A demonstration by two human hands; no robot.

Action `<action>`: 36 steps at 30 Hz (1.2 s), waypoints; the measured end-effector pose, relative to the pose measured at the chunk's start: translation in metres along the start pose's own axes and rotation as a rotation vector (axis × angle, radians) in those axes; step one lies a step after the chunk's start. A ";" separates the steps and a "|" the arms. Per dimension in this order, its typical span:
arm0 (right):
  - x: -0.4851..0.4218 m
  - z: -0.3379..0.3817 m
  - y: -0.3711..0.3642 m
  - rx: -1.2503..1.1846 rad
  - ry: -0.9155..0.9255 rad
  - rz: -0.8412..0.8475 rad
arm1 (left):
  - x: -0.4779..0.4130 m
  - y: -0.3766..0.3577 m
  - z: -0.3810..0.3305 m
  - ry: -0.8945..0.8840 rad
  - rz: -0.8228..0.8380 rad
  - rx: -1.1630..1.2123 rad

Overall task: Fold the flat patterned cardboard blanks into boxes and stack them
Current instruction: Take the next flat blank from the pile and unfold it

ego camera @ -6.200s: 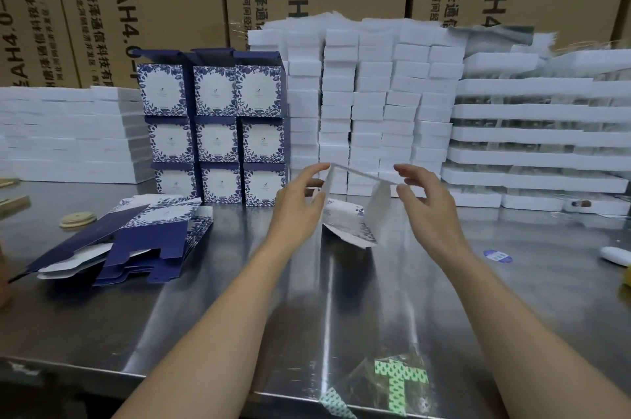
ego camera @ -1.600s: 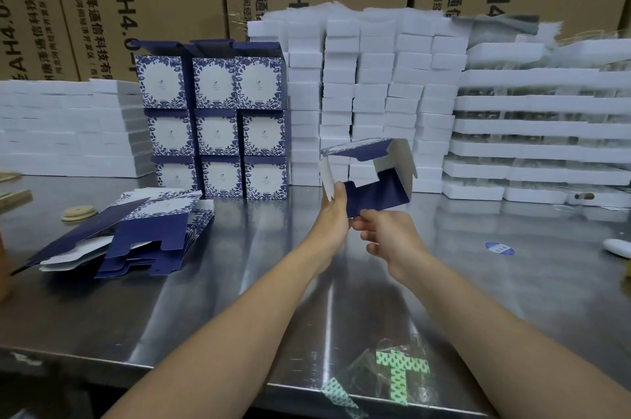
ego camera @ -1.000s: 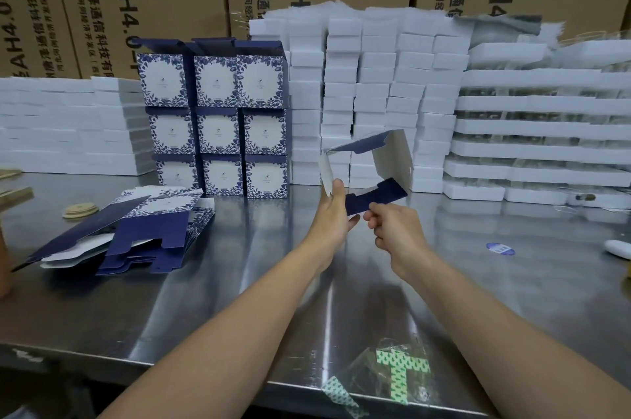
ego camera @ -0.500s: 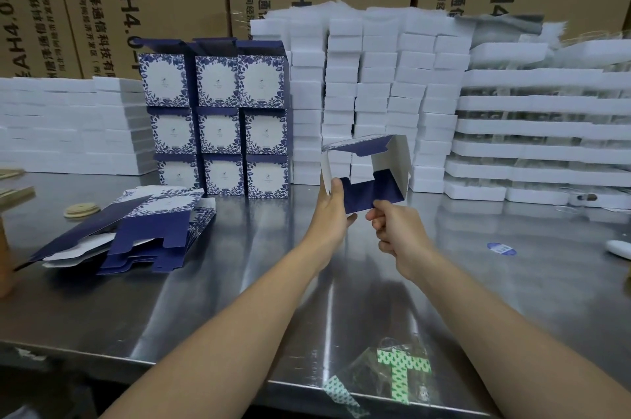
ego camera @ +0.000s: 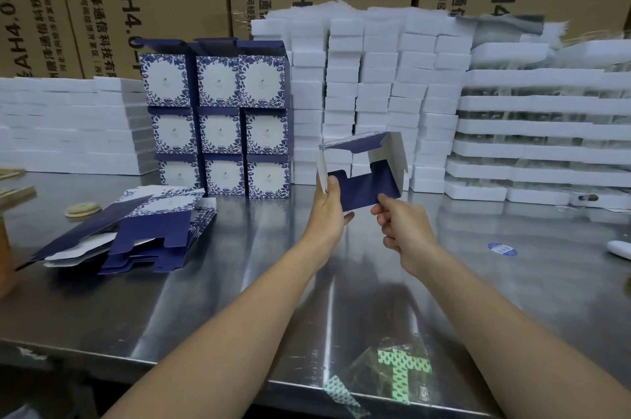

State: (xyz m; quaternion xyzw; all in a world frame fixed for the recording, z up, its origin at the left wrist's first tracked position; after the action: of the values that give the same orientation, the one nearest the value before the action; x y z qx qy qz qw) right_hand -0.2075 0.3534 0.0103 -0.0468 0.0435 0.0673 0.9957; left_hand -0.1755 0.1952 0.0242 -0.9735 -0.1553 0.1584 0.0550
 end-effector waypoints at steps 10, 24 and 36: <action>0.002 -0.002 -0.001 -0.114 0.013 -0.043 | 0.006 -0.004 -0.005 -0.038 0.009 -0.047; -0.007 -0.002 0.012 -0.019 0.008 -0.148 | 0.006 -0.001 -0.010 -0.043 -0.022 -0.063; -0.003 -0.009 0.003 0.015 -0.068 0.044 | 0.005 0.005 -0.010 -0.049 -0.049 -0.035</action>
State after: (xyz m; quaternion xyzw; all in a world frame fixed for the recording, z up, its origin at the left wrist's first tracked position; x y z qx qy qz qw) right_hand -0.2119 0.3550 0.0016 -0.0359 0.0110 0.0904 0.9952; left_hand -0.1666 0.1911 0.0319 -0.9661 -0.1831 0.1780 0.0380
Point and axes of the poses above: each hand's wrist, its own x-axis away from the middle knuckle, its own y-axis out of the back of the hand, z = x × y, the point moved 8 cm from there along -x, towards the middle knuckle, and after that the axes turned 2 degrees about z, right-handed, at the moved point
